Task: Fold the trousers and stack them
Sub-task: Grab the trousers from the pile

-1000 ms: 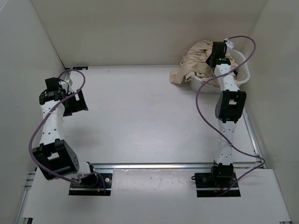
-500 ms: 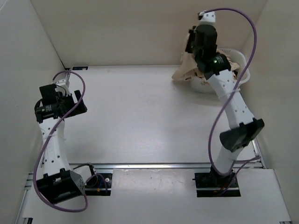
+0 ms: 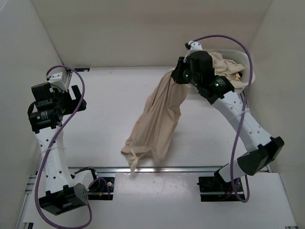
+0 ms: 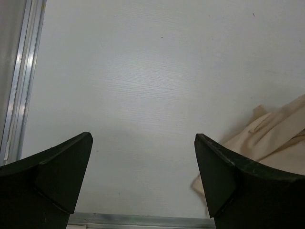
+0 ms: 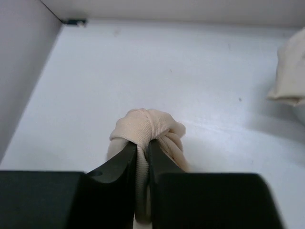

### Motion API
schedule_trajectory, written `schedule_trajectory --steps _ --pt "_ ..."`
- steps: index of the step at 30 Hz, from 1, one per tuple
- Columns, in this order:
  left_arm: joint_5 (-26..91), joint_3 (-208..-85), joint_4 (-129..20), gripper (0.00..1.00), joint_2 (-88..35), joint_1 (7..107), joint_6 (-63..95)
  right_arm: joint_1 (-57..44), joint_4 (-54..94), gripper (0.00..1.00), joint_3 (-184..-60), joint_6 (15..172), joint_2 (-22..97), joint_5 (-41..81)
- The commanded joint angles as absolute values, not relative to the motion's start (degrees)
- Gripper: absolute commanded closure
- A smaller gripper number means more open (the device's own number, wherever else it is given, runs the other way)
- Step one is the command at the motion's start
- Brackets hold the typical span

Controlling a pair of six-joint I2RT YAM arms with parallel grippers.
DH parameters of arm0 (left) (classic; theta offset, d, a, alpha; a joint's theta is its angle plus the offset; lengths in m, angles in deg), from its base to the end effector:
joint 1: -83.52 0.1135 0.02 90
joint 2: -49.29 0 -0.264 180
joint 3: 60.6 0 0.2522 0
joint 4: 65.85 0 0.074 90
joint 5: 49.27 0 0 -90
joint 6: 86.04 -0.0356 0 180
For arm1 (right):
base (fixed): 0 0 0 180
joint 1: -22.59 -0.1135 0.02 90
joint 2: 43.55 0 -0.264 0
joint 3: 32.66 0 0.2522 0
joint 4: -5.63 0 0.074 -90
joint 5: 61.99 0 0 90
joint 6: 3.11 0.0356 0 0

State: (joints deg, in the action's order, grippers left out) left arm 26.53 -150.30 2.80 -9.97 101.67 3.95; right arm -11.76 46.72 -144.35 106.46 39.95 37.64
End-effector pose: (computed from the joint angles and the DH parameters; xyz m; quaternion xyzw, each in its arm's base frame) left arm 0.1811 0.0502 0.4011 -0.0874 0.8900 -0.0414 0.4455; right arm 0.2665 0.1749 0.4706 -0.0484 0.7796 0.2230 0.5833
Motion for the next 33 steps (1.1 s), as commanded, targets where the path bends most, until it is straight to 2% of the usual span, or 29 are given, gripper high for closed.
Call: schedule_trajectory --steps 1,2,3,4,5,7,10,13,15,16,17,18,21,24,30,32,33 --pt "25.0 -150.9 2.8 0.0 -9.3 101.5 4.0 -7.3 50.0 0.83 -144.7 109.6 43.4 35.5" --pt "25.0 -150.9 3.4 0.0 -9.3 101.5 4.0 -6.5 52.0 0.64 -145.5 107.6 45.1 33.3" --pt "23.7 -149.4 3.9 0.0 -9.3 101.0 4.0 -5.8 56.6 0.36 -146.8 106.1 49.7 32.4" --pt "23.0 -148.8 3.9 0.0 -9.3 101.0 4.0 -5.8 60.0 0.24 -151.7 104.2 52.7 31.9" --pt "22.2 -148.2 4.7 0.0 -10.0 101.0 4.0 -5.8 63.7 0.18 -155.1 100.7 59.0 31.9" --pt "21.0 -145.7 5.4 0.01 -10.7 100.5 4.0 -5.8 73.7 0.18 -164.7 99.3 64.4 36.2" --pt "21.6 -142.7 5.4 0.06 -12.8 97.0 4.0 -6.4 76.6 0.18 -164.4 100.7 66.3 40.6" --pt "24.1 -142.0 5.4 0.07 -16.7 90.9 4.0 -7.0 70.2 0.18 -145.4 107.2 55.7 42.6" --pt "26.9 -142.0 4.0 0.09 -19.2 86.5 4.0 -7.0 66.8 0.19 -132.2 114.5 44.6 41.8" --pt "31.9 -142.0 2.5 0.09 -24.1 78.4 4.0 -7.0 62.1 0.22 -113.1 121.4 34.7 36.7" --pt "35.1 -142.0 0.7 0.09 -27.9 72.5 4.0 -9.2 60.7 0.23 -102.9 123.4 31.6 35.0" --pt "36.2 -143.2 -0.1 0.09 -30.1 69.7 4.0 -10.8 58.6 0.23 -98.7 125.4 26.6 34.0" --pt "36.8 -148.7 -1.3 0.0 -39.5 61.1 4.0 -19.1 57.4 0.23 -89.0 131.4 21.1 33.5" --pt "34.0 -154.2 -1.3 0.0 -48.3 56.1 4.0 -25.0 56.8 0.22 -84.8 135.8 19.7 32.7" --pt "31.9 -161.1 -2.3 0.0 -61.9 50.7 4.0 -27.2 43.4 0.23 -74.6 139.9 21.1 25.9" --pt "30.6 -160.6 -2.3 0.07 -63.7 50.7 4.0 -26.3 44.9 0.3 -74.6 139.9 23.4 27.1" --pt "30.6 -160.6 -2.3 0.14 -64.6 50.7 4.0 -26.3 44.9 0.39 -75.2 139.0 24.1 27.1"
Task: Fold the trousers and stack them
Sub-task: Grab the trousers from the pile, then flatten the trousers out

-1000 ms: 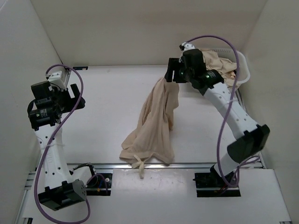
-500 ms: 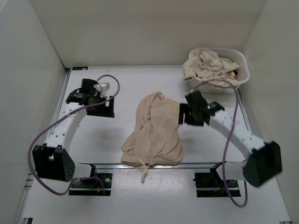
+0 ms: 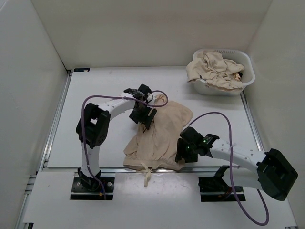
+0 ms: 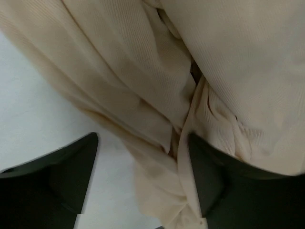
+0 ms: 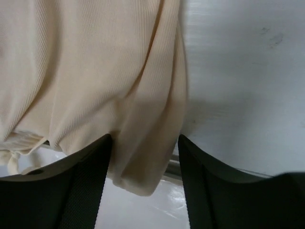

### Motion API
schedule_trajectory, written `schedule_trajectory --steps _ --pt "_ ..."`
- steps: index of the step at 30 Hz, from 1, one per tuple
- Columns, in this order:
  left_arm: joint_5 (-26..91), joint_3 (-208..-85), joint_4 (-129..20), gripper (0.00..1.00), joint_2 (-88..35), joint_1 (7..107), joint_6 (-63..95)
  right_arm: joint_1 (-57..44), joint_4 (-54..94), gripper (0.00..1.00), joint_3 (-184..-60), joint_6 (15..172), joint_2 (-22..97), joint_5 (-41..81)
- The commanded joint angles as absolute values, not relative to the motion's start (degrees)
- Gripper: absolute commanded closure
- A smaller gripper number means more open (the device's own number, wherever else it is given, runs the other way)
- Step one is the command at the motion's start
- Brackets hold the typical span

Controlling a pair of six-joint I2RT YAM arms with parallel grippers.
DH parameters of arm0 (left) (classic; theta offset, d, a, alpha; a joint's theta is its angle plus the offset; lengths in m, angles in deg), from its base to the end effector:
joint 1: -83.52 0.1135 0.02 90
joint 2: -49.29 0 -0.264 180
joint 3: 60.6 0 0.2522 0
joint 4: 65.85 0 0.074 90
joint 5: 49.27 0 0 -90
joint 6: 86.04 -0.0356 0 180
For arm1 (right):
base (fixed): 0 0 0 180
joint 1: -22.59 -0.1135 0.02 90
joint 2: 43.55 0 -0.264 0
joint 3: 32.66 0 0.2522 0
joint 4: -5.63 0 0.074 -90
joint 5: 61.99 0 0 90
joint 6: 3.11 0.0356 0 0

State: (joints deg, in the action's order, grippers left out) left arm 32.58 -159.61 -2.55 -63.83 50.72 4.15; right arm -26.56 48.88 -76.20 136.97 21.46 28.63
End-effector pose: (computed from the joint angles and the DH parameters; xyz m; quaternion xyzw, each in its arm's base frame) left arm 0.3268 -0.2166 0.1882 0.2858 0.9494 -0.0988 0.0848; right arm 0.1245 0.1434 0.1614 0.0091 0.9757 0.1633 0.1458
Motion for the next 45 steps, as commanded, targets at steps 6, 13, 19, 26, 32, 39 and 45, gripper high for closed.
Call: schedule_trajectory --steps 6,13,19,26,32,39,45 --pt "27.7 -154.5 -3.0 0.86 -64.2 53.6 4.0 -22.3 47.6 0.91 -80.0 135.8 31.1 27.1" --pt "38.3 -144.1 -4.0 0.86 -49.3 60.9 4.0 1.2 52.9 1.0 -95.3 124.3 38.6 30.9" --pt "44.5 -131.0 -1.4 0.86 -30.6 62.9 4.0 4.0 67.5 1.0 -133.7 108.4 66.3 31.1" --pt "49.1 -123.3 5.6 0.7 -18.1 65.9 4.0 1.3 73.8 0.49 -152.3 106.4 70.6 30.8" --pt "54.3 -119.2 -0.2 0.67 -17.2 74.5 4.0 1.8 68.3 0.15 -125.0 113.5 47.4 40.5" --pt "54.7 -129.2 -4.5 0.86 -27.0 82.5 4.0 9.8 65.9 0.23 -105.0 121.5 37.2 45.2" --pt "53.1 -146.3 -2.1 0.52 -28.8 65.9 4.0 12.7 60.9 0.34 -99.7 126.1 37.2 41.0"
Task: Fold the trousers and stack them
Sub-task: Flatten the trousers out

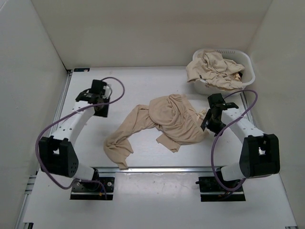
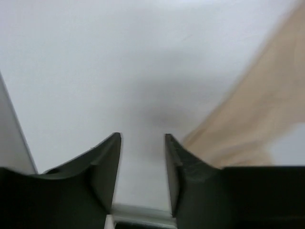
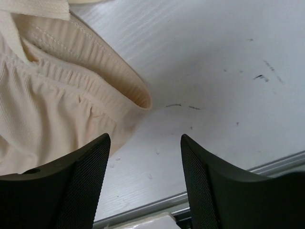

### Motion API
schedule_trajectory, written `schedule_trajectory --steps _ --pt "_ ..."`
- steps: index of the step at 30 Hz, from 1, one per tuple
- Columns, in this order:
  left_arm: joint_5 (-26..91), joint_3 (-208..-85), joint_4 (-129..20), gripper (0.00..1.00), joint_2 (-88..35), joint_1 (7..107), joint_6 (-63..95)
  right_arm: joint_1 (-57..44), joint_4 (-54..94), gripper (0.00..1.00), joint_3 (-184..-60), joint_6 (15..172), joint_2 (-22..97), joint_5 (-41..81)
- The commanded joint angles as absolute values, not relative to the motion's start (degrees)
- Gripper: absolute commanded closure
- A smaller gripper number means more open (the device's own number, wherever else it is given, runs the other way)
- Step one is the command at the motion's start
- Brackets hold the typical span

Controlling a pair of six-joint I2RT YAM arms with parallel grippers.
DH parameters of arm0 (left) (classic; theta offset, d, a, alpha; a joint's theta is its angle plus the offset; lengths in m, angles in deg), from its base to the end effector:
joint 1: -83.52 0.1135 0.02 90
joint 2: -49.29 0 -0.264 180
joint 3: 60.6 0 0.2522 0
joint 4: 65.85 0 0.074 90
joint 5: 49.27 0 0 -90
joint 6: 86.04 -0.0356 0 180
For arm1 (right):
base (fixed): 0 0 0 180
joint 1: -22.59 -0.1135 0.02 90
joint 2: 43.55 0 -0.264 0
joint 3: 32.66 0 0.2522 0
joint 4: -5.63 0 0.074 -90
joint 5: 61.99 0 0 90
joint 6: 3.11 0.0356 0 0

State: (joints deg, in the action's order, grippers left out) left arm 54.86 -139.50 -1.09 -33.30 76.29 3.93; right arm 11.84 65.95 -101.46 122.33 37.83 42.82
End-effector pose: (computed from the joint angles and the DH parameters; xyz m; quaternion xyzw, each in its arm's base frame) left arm 0.2764 -0.0263 0.2581 0.0388 0.9744 0.1089 0.1928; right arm 0.2556 0.0393 0.2160 0.2284 0.9539 -0.0594 0.1856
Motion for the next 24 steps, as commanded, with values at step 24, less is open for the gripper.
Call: schedule_trajectory --steps 24 --pt "39.0 -168.9 -6.6 0.39 -72.5 18.1 4.0 18.8 51.2 0.44 -90.1 137.7 39.2 36.3"
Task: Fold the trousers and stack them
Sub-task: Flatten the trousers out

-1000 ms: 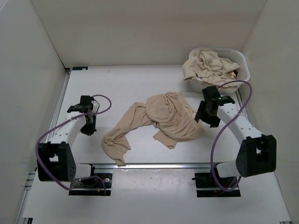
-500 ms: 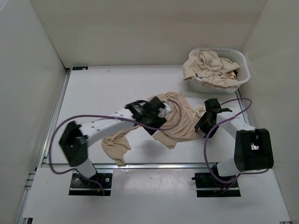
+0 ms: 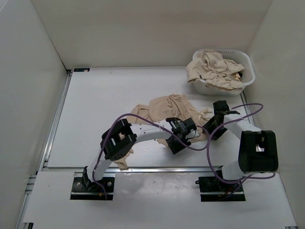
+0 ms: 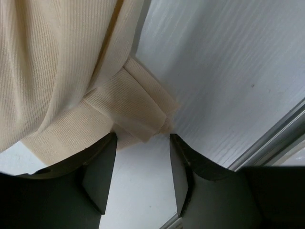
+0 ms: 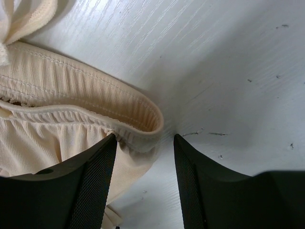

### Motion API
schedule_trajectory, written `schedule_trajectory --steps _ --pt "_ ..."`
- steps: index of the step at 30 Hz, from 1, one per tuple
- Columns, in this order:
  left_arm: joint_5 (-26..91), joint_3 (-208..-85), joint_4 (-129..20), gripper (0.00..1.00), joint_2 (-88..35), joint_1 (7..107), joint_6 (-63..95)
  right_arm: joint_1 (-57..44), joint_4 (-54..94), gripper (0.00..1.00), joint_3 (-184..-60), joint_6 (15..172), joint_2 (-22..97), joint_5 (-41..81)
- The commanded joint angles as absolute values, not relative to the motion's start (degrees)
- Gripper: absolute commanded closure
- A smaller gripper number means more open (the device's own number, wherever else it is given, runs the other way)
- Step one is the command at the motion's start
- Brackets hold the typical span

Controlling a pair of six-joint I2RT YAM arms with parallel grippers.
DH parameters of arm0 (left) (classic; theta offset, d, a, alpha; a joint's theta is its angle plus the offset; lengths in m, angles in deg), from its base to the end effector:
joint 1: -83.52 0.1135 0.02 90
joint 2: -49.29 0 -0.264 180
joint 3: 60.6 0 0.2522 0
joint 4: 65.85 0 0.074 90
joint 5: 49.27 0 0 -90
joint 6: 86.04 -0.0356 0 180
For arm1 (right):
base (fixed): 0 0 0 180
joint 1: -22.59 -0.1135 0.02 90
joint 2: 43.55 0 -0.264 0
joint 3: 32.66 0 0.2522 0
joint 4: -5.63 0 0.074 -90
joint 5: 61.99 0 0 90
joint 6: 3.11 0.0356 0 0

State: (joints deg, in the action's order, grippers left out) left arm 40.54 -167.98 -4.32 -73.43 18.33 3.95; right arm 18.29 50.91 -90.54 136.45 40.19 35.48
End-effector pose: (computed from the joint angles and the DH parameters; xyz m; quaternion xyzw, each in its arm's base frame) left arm 0.1807 -0.3911 0.1622 0.5354 0.8368 -0.0630 0.0954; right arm 0.2531 0.0144 0.1625 0.3886 0.9045 0.0168 0.1749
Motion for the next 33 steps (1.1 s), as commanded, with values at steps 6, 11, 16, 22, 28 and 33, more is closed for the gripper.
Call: schedule_trajectory --steps 6,11,16,22,28,33 --pt "37.5 -169.5 -7.1 0.86 -75.9 18.1 4.0 18.8 50.4 0.41 -89.6 139.0 41.1 34.4" --pt "38.0 -161.1 -8.2 0.86 -71.2 20.0 4.0 19.4 54.7 0.74 -90.4 140.8 41.7 39.4" --pt "46.4 -139.6 -10.7 0.86 -52.1 28.9 4.0 19.4 61.0 1.0 -95.5 139.5 39.8 45.9" --pt "57.2 -115.8 -10.7 0.86 -28.5 44.4 4.0 21.9 65.1 1.0 -96.8 136.9 33.6 49.9" --pt "58.8 -106.5 -9.0 0.86 -16.9 56.0 4.0 26.2 66.9 1.0 -97.4 134.9 32.9 50.5" --pt "57.4 -105.9 -9.6 0.86 -15.8 73.6 4.0 33.0 68.3 1.0 -98.5 133.2 31.3 51.0"
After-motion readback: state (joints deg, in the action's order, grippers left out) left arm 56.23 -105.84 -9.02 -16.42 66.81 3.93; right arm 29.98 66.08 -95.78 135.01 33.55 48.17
